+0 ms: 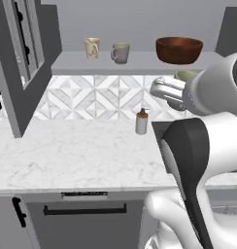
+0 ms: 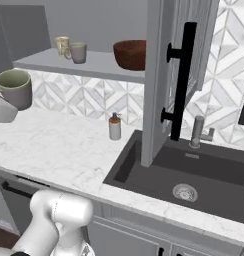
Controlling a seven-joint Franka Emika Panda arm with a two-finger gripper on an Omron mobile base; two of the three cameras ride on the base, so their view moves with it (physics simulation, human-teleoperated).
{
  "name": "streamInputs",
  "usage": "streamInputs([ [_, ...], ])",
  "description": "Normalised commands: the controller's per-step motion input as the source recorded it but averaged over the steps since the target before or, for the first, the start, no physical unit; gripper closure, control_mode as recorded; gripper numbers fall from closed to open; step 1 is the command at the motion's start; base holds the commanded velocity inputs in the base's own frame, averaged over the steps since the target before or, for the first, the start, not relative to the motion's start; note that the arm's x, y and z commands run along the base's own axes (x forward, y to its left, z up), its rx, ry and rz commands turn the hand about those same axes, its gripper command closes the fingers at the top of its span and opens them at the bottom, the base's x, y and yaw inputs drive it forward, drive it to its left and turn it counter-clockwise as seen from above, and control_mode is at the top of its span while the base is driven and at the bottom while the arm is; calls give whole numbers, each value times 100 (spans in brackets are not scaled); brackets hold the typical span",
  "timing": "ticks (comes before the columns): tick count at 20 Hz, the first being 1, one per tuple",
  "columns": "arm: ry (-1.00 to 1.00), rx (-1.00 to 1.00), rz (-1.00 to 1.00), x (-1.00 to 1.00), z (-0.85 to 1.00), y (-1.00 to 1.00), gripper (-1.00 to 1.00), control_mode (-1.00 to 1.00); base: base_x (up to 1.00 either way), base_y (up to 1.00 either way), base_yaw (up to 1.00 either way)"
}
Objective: Gather all objects into one cabinet and sort the glasses and bowls to opposite sides.
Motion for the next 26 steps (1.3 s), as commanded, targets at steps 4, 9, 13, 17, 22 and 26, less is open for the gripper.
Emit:
streamInputs([
  [4, 0, 0, 0, 0, 0, 0, 100, 100, 20, 27, -24],
  [9, 0, 0, 0, 0, 0, 0, 100, 100, -52, 15, -22],
  [13, 0, 0, 0, 0, 0, 0, 100, 100, -38, 96, -17],
  [17, 0, 0, 0, 0, 0, 0, 100, 100, 17, 100, -23],
  [22, 0, 0, 0, 0, 0, 0, 100, 100, 83, 8, -4],
  [26, 0, 0, 0, 0, 0, 0, 100, 100, 87, -52, 6],
])
